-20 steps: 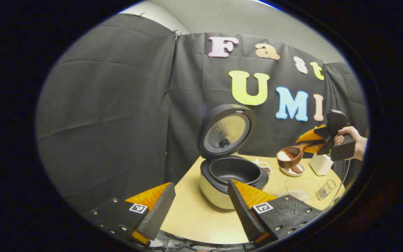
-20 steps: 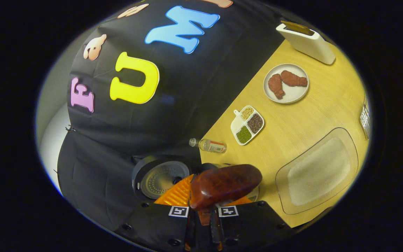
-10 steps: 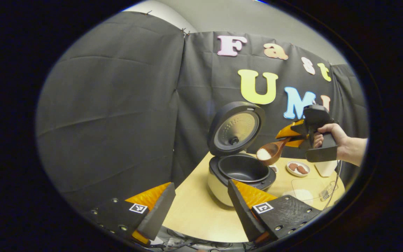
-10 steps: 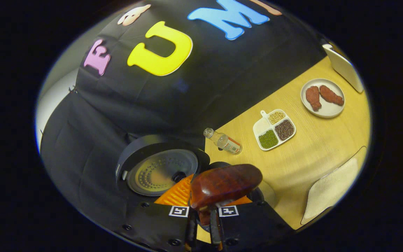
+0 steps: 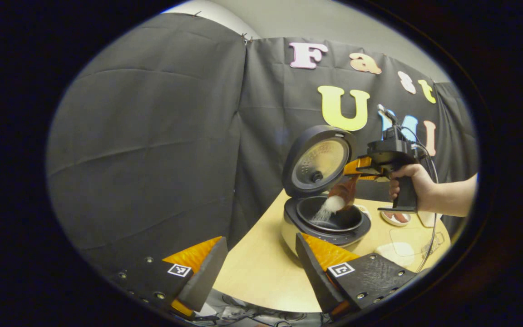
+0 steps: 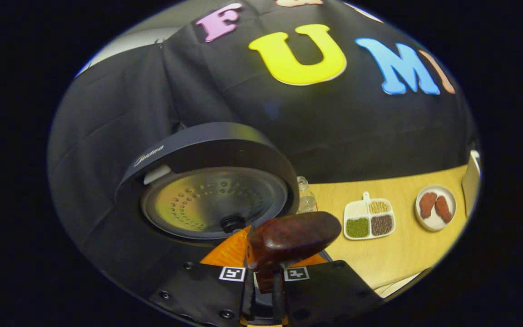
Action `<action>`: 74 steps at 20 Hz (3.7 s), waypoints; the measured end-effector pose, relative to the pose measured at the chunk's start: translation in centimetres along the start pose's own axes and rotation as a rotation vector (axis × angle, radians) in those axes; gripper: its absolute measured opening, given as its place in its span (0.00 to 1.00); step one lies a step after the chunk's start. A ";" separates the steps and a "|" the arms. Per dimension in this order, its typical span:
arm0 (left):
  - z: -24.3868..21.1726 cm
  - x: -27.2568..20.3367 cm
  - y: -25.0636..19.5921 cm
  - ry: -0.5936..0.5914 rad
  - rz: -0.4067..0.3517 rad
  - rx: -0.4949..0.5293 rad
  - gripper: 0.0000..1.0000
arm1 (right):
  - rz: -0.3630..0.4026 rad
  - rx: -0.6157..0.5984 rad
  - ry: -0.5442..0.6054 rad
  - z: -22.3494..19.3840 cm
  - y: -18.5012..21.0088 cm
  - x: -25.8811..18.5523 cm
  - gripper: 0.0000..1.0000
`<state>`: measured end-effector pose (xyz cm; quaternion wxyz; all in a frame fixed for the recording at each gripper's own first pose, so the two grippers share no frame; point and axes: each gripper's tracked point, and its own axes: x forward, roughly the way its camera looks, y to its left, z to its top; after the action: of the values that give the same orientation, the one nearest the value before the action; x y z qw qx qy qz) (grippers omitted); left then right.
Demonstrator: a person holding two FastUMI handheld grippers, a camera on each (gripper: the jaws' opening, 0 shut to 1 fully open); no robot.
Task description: Close the left gripper, press the button to open the rice cooker; take a wooden spoon from the chopstick holder with the right hand, scoop a spoonful of rice and pour it into the rice cooker, then put the wooden spoon back into the chopstick holder.
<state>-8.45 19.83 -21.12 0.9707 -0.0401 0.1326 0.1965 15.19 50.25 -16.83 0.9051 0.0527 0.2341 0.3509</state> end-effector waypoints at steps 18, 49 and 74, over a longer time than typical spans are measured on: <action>-0.8 1.2 0.7 0.018 0.006 -0.028 0.93 | 0.040 -0.703 -0.040 -2.4 1.2 1.4 0.17; 2.5 1.0 -9.7 -0.031 -0.223 0.066 0.93 | -0.033 0.181 -0.117 5.7 -11.9 -15.1 0.13; 2.3 -0.8 -36.7 -0.001 -0.298 0.045 0.91 | -0.430 0.676 -0.040 -12.6 -47.3 -35.6 0.13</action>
<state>5.80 -13.85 -17.76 0.9898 -0.0375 0.1288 0.0474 15.36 -9.53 -26.51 0.8940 0.3039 0.3246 0.0556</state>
